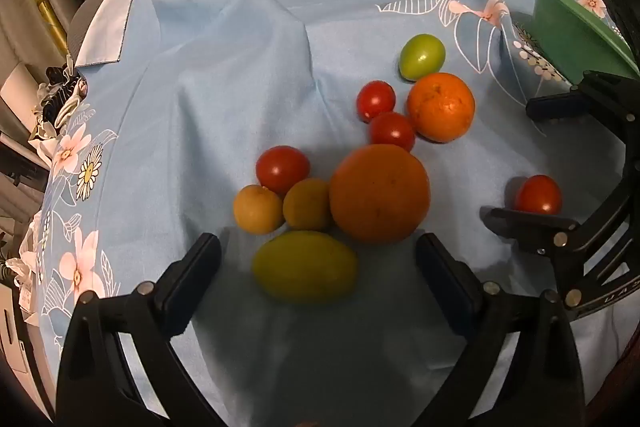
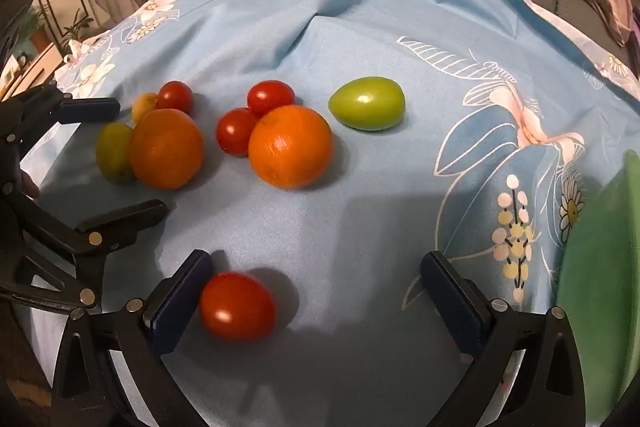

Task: Organize fruits
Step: 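Hold the green bowl with the left tool while moving the right tool toward the fruit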

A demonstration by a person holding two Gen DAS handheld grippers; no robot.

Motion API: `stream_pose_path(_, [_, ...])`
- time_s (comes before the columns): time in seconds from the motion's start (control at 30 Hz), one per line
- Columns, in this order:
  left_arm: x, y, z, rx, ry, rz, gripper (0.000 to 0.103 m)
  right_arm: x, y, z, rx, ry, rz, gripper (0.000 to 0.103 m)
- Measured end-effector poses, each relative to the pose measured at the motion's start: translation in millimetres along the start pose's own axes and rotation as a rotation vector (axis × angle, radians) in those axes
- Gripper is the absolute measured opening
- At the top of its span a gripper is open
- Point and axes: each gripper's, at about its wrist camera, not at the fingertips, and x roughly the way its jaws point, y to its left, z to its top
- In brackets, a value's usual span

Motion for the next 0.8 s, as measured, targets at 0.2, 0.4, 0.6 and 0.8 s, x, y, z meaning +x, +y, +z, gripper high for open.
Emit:
stream_pose_path(0.2, [-0.5,0.2,-0.8,-0.004,-0.001,-0.001,0.098,0.1,0.1,0.0,-0.001,0.001,-0.002,0.103])
stream_pose_path(0.4, [-1.2,-0.8,-1.2,-0.001,0.000,0.000,0.098,0.5,0.7,0.1,-0.006,0.000,0.003,0.103])
stream_pose_path(0.6, [-2.5,4.7,-1.7,-0.025,0.009,0.005,0.094,4.4,5.6,6.4,-0.022,0.016,0.013,0.103])
stream_pose_path(0.8, [-23.3,13.8,-2.7,-0.102,0.004,-0.063,0.092,-14.3,3.4,7.4,-0.004,0.012,-0.092,0.103])
